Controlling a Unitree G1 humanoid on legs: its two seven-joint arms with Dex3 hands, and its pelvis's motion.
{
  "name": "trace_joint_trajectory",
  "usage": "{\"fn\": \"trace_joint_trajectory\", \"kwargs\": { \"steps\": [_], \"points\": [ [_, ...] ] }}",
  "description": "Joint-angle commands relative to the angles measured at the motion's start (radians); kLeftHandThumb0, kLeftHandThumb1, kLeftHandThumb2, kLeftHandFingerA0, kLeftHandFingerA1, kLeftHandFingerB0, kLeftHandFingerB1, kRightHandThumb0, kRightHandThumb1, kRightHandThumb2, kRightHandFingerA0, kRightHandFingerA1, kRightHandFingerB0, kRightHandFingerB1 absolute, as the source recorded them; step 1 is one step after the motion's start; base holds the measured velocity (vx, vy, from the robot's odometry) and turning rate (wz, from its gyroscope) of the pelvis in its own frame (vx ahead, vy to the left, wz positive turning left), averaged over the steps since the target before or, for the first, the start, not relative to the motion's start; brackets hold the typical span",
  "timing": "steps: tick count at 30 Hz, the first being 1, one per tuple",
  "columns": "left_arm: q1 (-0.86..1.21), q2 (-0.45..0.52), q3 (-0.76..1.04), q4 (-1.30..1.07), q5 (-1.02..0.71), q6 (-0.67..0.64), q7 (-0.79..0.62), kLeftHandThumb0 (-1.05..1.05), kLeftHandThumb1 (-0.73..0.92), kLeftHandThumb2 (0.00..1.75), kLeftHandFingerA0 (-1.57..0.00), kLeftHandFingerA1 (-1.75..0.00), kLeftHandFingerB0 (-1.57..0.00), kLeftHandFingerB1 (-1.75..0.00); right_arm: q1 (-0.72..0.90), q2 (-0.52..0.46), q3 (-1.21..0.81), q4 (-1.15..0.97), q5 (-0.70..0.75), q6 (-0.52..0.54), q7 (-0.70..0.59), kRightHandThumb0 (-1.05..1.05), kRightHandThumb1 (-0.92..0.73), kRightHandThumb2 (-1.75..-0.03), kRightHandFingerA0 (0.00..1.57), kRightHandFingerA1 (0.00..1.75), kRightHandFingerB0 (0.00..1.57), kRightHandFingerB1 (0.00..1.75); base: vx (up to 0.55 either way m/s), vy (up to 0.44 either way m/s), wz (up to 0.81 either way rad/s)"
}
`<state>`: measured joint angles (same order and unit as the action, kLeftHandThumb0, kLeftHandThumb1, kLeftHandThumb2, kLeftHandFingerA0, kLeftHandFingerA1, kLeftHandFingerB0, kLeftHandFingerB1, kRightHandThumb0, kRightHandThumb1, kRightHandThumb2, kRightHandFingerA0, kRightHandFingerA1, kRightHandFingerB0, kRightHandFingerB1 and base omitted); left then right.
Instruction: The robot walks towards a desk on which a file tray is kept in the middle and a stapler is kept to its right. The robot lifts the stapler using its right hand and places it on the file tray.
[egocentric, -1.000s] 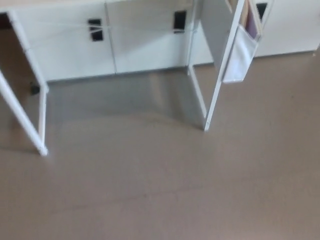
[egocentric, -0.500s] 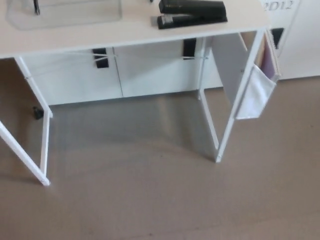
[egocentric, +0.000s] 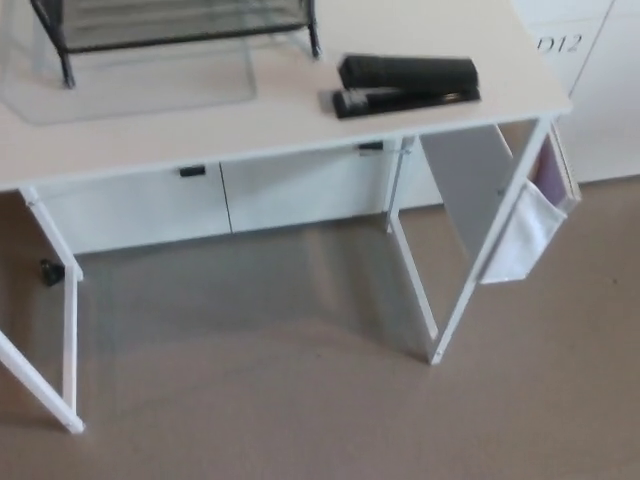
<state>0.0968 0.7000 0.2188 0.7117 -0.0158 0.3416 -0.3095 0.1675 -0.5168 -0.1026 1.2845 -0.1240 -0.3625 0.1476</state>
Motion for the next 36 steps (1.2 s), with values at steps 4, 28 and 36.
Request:
{"fn": "trace_joint_trajectory", "kwargs": {
  "steps": [4, 28, 36],
  "points": [
    [0.005, 0.002, 0.006, 0.013, -0.002, 0.020, -0.003, -0.49, 0.84, 0.65, -0.25, -0.42, -0.21, -0.34, 0.007, -0.021, 0.011, -0.003, -0.018, 0.004, -0.023, -0.81, -0.63, -1.03, 0.00, 0.17, 0.00, 0.22, 0.10, 0.103, 0.03],
    [-0.031, 0.025, -0.030, 0.060, 0.024, -0.013, -0.017, -0.51, 0.86, 0.65, -0.27, -0.43, -0.24, -0.35, 0.016, -0.011, 0.012, -0.013, -0.004, 0.011, -0.030, -0.93, -0.69, -1.02, 0.00, 0.05, 0.10, 0.24, 0.04, 0.128, -0.04],
    [-0.037, 0.024, -0.038, 0.063, 0.024, -0.007, -0.008, -0.51, 0.85, 0.65, -0.28, -0.43, -0.24, -0.35, -0.001, -0.011, 0.025, -0.004, -0.009, 0.029, -0.040, -0.79, -0.84, -0.65, 0.00, 0.11, 0.00, 0.26, 0.08, 0.104, 0.06]
  ]
}}
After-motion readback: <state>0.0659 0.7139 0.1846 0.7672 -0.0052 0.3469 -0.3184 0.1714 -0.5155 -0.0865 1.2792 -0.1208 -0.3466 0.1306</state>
